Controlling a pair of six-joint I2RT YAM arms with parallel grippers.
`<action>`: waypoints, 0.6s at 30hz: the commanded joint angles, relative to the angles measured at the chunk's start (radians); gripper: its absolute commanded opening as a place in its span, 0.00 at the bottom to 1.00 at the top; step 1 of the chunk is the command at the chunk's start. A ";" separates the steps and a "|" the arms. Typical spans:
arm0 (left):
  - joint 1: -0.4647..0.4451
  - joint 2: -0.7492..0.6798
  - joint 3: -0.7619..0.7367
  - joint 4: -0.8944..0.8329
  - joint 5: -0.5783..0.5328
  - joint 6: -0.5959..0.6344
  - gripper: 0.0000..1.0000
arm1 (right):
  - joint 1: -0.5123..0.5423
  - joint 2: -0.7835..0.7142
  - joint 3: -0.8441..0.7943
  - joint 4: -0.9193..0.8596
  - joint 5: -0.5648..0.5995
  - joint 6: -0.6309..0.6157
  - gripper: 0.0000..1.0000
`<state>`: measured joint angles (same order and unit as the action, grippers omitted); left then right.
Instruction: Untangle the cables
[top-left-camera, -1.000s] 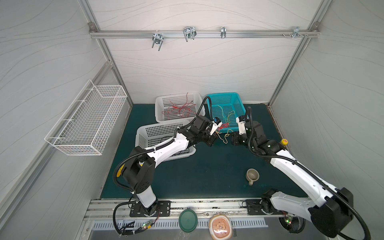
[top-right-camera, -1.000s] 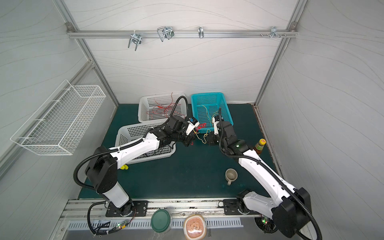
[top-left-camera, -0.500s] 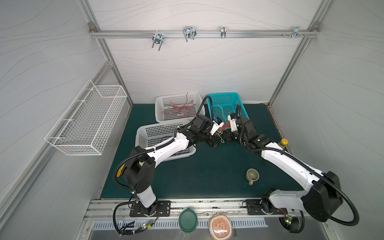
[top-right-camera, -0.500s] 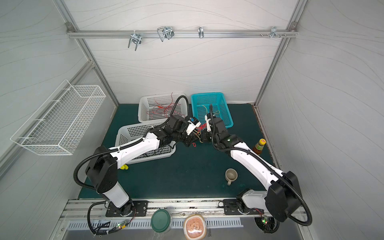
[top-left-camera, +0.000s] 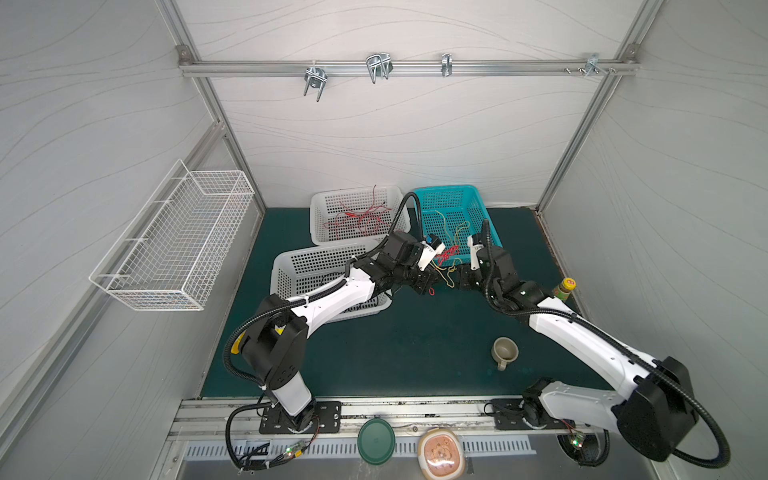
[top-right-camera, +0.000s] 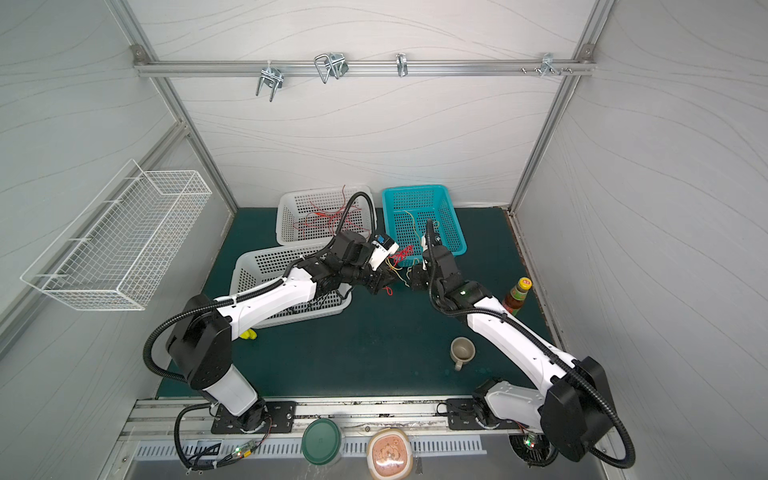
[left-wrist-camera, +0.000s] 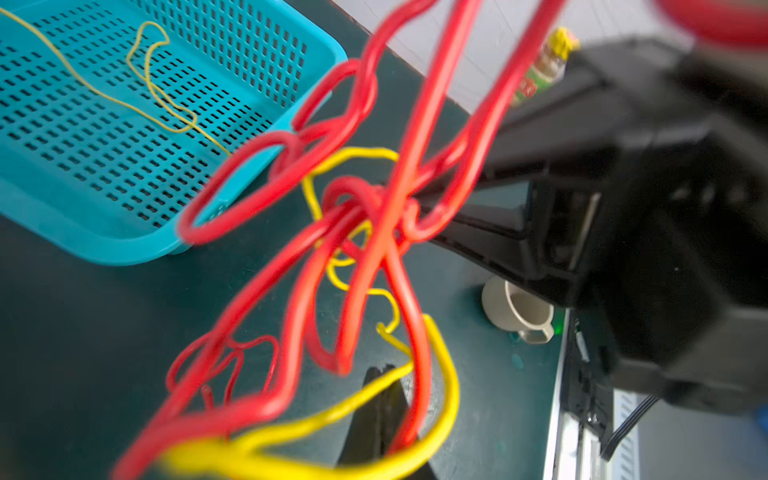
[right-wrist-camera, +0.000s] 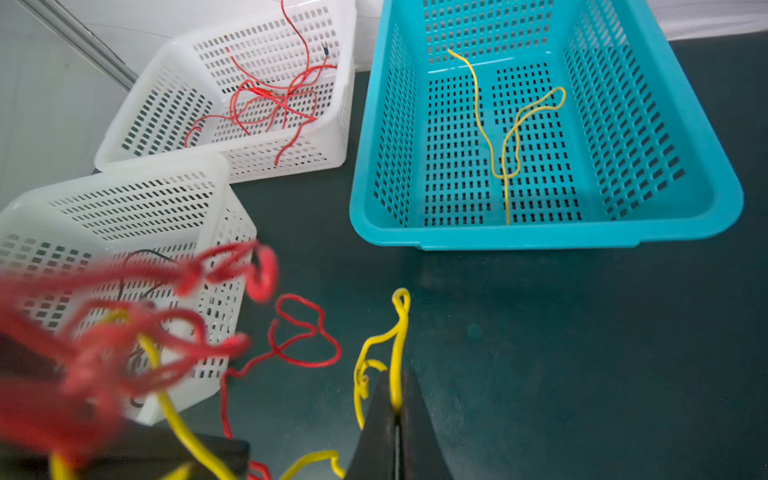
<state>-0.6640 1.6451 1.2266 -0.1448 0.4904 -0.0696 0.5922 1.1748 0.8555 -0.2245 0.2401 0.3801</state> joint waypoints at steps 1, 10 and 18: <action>0.077 -0.063 0.004 0.150 0.060 -0.109 0.00 | -0.053 -0.028 -0.051 -0.102 0.089 0.039 0.00; 0.182 -0.147 -0.032 0.107 -0.076 -0.158 0.00 | -0.207 -0.100 -0.086 -0.216 0.147 0.094 0.00; 0.245 -0.200 -0.058 0.053 -0.185 -0.157 0.00 | -0.249 -0.173 -0.070 -0.230 0.107 0.046 0.00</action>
<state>-0.4236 1.4677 1.1774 -0.1070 0.3462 -0.2157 0.3477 1.0409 0.7765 -0.4328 0.3584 0.4473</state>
